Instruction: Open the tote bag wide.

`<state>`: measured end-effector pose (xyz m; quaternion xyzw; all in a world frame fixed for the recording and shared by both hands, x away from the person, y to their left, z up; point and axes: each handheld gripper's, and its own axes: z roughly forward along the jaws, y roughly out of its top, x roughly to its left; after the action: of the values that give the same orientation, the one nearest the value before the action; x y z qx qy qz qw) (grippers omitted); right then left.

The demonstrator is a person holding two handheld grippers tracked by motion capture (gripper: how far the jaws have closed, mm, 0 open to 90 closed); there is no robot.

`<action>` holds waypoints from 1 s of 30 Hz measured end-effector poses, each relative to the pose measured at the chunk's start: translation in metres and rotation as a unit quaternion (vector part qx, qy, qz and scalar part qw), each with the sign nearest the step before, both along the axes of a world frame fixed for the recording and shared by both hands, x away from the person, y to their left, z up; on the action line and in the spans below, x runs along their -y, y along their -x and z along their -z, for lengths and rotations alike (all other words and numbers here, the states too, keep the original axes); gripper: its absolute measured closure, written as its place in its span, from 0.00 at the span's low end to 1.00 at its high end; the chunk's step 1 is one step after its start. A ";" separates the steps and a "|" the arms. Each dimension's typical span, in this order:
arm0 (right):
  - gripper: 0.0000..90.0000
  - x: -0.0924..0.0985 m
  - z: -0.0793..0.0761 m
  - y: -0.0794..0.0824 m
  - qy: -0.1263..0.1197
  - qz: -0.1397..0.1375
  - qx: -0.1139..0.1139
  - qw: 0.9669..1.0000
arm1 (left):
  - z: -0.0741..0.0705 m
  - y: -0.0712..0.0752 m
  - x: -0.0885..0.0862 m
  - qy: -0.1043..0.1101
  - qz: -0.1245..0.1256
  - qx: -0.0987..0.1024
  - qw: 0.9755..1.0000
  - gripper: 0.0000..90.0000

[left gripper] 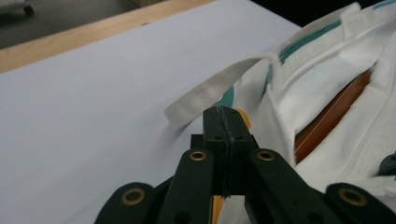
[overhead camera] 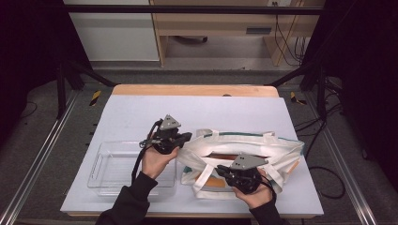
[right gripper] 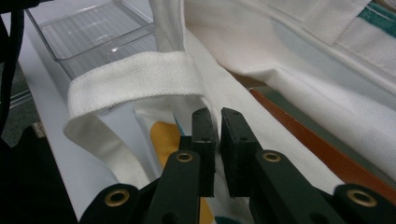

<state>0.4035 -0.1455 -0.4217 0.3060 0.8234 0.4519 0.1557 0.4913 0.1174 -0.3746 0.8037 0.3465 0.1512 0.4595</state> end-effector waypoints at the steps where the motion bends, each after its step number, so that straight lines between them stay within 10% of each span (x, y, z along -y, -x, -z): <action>1: 0.94 0.000 0.000 0.000 -0.003 0.002 0.003 1.000 | -0.003 0.001 0.000 0.015 0.007 0.012 1.000 0.89; 6: 0.93 0.000 0.001 -0.001 -0.008 0.006 0.004 1.000 | -0.009 0.006 0.011 0.012 0.028 0.046 0.998 0.71; 10: 0.93 0.000 0.001 -0.001 -0.009 0.007 0.006 1.000 | -0.003 0.001 0.030 -0.035 0.040 0.039 0.998 0.58; 14: 0.93 0.001 0.001 0.000 -0.008 0.006 0.006 1.000 | 0.008 -0.008 0.038 -0.074 0.025 0.003 0.997 0.71; 18: 0.93 0.002 0.002 0.000 -0.013 0.003 0.004 1.000 | 0.013 -0.008 0.036 -0.069 0.026 -0.020 0.997 0.94; 30: 0.94 0.000 0.029 0.016 -0.018 -0.009 -0.031 0.999 | 0.040 0.001 0.035 -0.040 -0.041 -0.019 0.998 0.96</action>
<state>0.3871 -0.1459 -0.4505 0.3153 0.8222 0.4583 0.1205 0.4906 0.0821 -0.4149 0.8093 0.3817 0.1687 0.4133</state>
